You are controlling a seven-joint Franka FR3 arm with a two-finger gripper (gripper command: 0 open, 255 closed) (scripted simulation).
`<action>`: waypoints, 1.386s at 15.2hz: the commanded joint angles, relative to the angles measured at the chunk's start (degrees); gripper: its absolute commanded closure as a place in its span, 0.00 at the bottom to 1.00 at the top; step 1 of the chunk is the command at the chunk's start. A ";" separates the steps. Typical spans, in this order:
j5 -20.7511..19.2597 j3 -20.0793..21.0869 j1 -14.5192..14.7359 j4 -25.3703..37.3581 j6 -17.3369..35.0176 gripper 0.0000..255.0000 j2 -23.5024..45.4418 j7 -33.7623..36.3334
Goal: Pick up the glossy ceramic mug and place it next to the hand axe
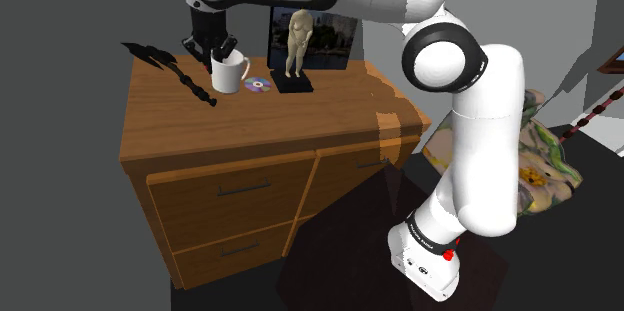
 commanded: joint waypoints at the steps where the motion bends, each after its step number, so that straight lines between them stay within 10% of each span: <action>1: -0.03 0.01 -0.06 -1.98 1.68 1.00 -0.34 0.21; 21: -0.78 -0.30 -0.40 -13.80 15.69 1.00 1.94 1.76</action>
